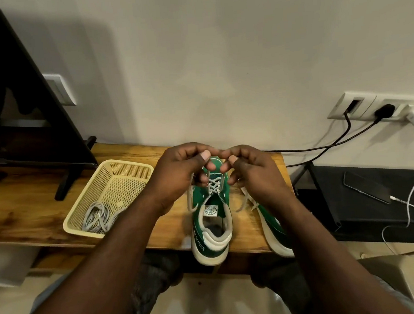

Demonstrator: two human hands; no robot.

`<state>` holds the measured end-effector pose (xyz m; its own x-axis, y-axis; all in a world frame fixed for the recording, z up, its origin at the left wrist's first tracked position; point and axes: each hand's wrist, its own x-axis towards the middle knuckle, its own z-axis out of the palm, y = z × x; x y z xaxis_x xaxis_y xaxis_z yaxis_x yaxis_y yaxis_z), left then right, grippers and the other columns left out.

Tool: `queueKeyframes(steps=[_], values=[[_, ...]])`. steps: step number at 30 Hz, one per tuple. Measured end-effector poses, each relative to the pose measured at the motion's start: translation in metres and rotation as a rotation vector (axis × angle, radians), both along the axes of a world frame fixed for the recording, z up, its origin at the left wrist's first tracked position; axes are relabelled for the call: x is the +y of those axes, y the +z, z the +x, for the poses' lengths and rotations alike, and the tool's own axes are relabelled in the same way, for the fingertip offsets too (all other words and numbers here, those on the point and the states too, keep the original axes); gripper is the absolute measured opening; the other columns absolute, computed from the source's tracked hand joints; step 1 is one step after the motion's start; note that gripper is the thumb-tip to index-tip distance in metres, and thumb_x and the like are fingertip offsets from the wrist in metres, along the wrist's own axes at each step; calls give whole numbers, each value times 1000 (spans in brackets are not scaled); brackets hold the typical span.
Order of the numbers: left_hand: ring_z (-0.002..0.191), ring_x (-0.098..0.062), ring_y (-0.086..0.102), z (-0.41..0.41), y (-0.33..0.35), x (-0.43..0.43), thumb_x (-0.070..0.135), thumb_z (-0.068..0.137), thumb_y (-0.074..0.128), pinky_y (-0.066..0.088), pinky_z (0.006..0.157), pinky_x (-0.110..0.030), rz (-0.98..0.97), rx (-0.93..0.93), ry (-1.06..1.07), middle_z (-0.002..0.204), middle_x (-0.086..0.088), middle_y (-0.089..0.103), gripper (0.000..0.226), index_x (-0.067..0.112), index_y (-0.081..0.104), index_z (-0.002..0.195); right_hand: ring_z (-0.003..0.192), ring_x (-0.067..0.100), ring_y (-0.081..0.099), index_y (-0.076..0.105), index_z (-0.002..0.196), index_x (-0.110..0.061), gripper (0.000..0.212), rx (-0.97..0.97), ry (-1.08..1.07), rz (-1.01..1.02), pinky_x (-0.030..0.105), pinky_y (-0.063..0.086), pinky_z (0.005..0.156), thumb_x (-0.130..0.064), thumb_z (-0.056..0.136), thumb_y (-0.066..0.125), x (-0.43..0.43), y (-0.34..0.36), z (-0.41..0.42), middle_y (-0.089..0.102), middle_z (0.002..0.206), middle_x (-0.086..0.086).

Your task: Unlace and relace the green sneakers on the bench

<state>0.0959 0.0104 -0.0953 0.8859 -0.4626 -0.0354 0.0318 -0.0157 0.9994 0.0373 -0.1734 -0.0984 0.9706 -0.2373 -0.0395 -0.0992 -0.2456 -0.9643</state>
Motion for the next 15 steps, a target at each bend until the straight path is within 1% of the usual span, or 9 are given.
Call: queueKeyframes(steps=[2, 4, 7, 12, 15], values=[[68, -19, 61, -2, 6, 0, 10, 108, 52, 56, 64, -30, -94, -12, 7, 90, -8, 72, 25, 6, 74, 118, 68, 17, 64, 73, 110, -15, 24, -69, -6, 26, 19, 48, 59, -11, 109, 50, 2, 9, -1, 76, 93, 8], [70, -20, 62, -4, 9, 1, 8, 108, 50, 57, 67, -32, -165, -27, 20, 95, -8, 73, 26, 6, 72, 121, 68, 18, 64, 73, 112, -14, 24, -120, 5, 44, 18, 48, 60, -11, 109, 49, 2, 18, -2, 77, 95, 9], [72, -22, 62, -5, 16, 4, 6, 108, 48, 57, 69, -33, -262, -54, 25, 104, -9, 74, 28, 9, 72, 122, 73, 19, 65, 71, 116, -18, 25, -160, 28, 48, 27, 48, 66, -15, 110, 48, 0, 28, -4, 78, 101, 6], [72, -21, 63, -8, 25, 0, 4, 107, 47, 58, 70, -34, -290, -93, 24, 106, -7, 75, 30, 11, 72, 121, 80, 25, 68, 71, 122, -17, 28, -203, 33, 87, 36, 50, 72, -13, 111, 45, 1, 37, -6, 78, 108, 5], [73, -21, 64, -11, 25, -4, 4, 107, 47, 58, 71, -36, -285, -102, 0, 110, -9, 76, 30, 12, 72, 121, 81, 24, 69, 70, 122, -17, 27, -205, 36, 77, 35, 52, 71, -13, 110, 46, 3, 37, -5, 79, 107, 3]])
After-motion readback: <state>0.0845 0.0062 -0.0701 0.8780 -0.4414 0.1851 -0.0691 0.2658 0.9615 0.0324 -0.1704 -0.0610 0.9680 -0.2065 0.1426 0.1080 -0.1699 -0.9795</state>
